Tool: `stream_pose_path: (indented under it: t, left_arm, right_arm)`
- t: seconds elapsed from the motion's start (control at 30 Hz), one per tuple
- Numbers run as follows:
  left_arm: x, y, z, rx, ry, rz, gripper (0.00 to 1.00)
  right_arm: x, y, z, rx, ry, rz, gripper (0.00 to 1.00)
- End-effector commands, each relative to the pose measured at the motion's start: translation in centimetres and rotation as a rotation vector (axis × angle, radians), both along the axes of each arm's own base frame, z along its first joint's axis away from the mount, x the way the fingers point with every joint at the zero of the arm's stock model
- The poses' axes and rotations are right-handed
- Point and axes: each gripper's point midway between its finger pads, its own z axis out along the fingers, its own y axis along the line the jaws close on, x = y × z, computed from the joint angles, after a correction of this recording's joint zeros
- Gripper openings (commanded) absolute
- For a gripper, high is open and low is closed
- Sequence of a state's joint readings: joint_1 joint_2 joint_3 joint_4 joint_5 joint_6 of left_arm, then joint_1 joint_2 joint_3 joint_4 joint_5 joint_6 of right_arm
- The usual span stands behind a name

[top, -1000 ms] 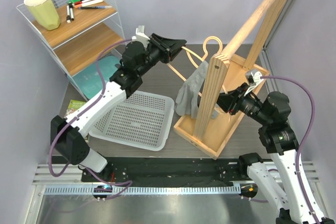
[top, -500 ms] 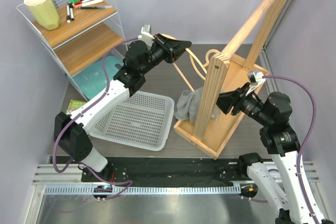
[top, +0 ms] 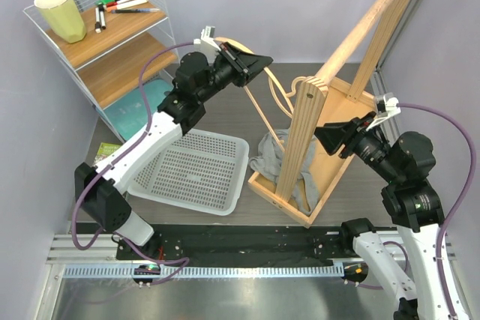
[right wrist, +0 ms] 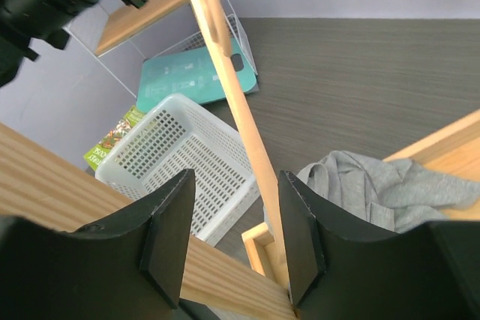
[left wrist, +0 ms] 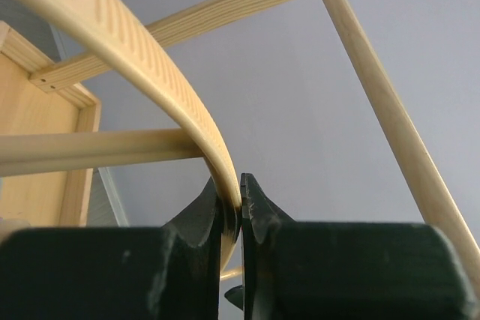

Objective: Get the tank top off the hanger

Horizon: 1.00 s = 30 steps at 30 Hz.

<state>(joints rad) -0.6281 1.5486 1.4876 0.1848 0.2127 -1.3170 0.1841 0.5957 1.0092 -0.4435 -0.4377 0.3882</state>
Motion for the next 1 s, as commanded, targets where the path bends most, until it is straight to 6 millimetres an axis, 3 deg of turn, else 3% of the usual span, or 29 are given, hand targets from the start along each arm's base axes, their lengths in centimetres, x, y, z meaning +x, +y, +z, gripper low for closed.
stream_pose_path:
  t: [0.0,0.17,0.2,0.27,0.33,0.37,0.57,0.67,0.77,0.8,0.83,0.87,0.9,0.93,0.97]
  left_arm:
    - [-1.6,2.6,5.4,0.018,-0.154,0.076,0.0]
    - [-1.7,1.9,5.7,-0.113,-0.074,0.019,0.0]
    - [-1.4,1.4,4.8,-0.138,-0.037,0.0,0.0]
    - [-1.8,0.9,5.5,-0.236,0.008,-0.061,0.0]
    - [-1.6,0.4,5.0,-0.298,0.051,-0.095,0.0]
    - [-1.9,0.5,6.3,-0.374,0.058,-0.123,0.0]
    - [-2.2,0.8,7.5,-0.444,0.072,-0.14,0.0]
    - [-2.0,1.0,7.2,-0.452,0.087,-0.129,0.0]
    - [-2.0,1.1,7.0,-0.454,0.092,-0.123,0.0]
    - [-1.9,1.1,6.7,-0.453,0.098,-0.121,0.0]
    - [-2.0,1.0,6.6,-0.446,0.096,-0.126,0.0]
    - [-2.1,0.9,6.5,-0.437,0.093,-0.131,0.0]
    - [-2.2,0.8,6.5,-0.424,0.083,-0.136,0.05]
    - [-2.5,0.4,6.0,-0.387,0.073,-0.152,0.23]
    - [-2.6,0.4,5.8,-0.366,0.06,-0.155,0.31]
  right_arm:
    - [-0.1,-0.2,-1.0,-0.008,0.026,-0.011,0.55]
    - [-0.8,0.9,-1.5,-0.059,-0.048,0.084,0.66]
    - [-0.5,1.0,-2.6,-0.077,-0.043,0.096,0.69]
    - [0.1,1.0,-3.5,-0.078,-0.037,0.089,0.7]
    - [0.4,1.1,-3.5,-0.064,-0.057,0.083,0.72]
    - [0.7,1.0,-4.2,-0.063,-0.051,0.078,0.72]
    - [0.8,0.0,-5.2,-0.082,-0.082,0.012,0.71]
    - [0.1,-0.3,-5.1,-0.071,-0.106,0.0,0.56]
    - [-0.5,-0.6,-4.4,-0.036,-0.144,-0.023,0.31]
    - [-0.9,-0.9,-3.8,-0.023,-0.171,-0.036,0.12]
    - [-0.8,-1.4,-3.4,-0.012,-0.183,-0.07,0.02]
    - [-1.1,-1.6,-2.9,0.003,-0.189,-0.081,0.01]
    - [-1.3,-1.7,-2.4,0.013,-0.205,-0.09,0.01]
    - [-1.3,-2.0,-1.9,0.021,-0.214,-0.11,0.01]
    - [-1.5,-2.2,-1.1,0.025,-0.223,-0.119,0.01]
